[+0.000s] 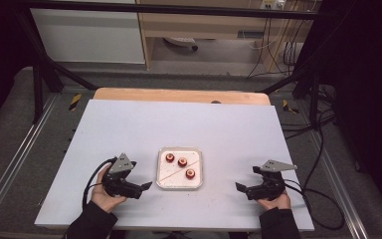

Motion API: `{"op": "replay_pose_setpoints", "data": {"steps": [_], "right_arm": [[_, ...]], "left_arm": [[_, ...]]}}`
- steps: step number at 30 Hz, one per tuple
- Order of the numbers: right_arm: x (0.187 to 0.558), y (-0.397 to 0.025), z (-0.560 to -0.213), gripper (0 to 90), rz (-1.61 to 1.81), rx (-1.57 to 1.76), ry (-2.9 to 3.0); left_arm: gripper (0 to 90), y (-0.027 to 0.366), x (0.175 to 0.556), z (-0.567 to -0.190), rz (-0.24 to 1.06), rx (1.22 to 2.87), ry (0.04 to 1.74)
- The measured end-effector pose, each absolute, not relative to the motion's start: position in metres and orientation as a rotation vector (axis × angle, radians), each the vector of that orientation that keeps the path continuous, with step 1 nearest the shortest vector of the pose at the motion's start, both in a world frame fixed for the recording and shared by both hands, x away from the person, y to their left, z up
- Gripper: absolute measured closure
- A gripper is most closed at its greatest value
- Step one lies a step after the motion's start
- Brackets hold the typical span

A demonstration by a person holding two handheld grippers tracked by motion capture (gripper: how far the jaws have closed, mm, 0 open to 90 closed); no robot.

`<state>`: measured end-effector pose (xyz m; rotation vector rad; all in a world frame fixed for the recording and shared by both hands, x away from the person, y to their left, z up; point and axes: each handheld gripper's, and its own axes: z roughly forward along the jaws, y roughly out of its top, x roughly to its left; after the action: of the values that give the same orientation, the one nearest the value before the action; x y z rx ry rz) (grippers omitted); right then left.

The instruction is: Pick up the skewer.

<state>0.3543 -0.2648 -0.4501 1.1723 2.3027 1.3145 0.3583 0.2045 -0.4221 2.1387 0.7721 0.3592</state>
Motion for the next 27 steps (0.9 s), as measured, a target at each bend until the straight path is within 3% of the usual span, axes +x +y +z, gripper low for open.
{"op": "replay_pose_setpoints", "data": {"steps": [12,21,27], "right_arm": [[0.354,-0.265,-0.450,0.5,1.316,1.172,2.300],[0.354,-0.265,-0.450,0.6,1.313,1.169,2.302],[0.354,-0.265,-0.450,0.6,1.311,1.170,2.306]], "left_arm": [[9.1,0.175,0.369,-0.417,0.361,2.185,0.742],[15.4,0.155,0.379,-0.420,0.353,2.216,0.736],[29.6,0.144,0.385,-0.425,0.304,2.248,0.714]]}}
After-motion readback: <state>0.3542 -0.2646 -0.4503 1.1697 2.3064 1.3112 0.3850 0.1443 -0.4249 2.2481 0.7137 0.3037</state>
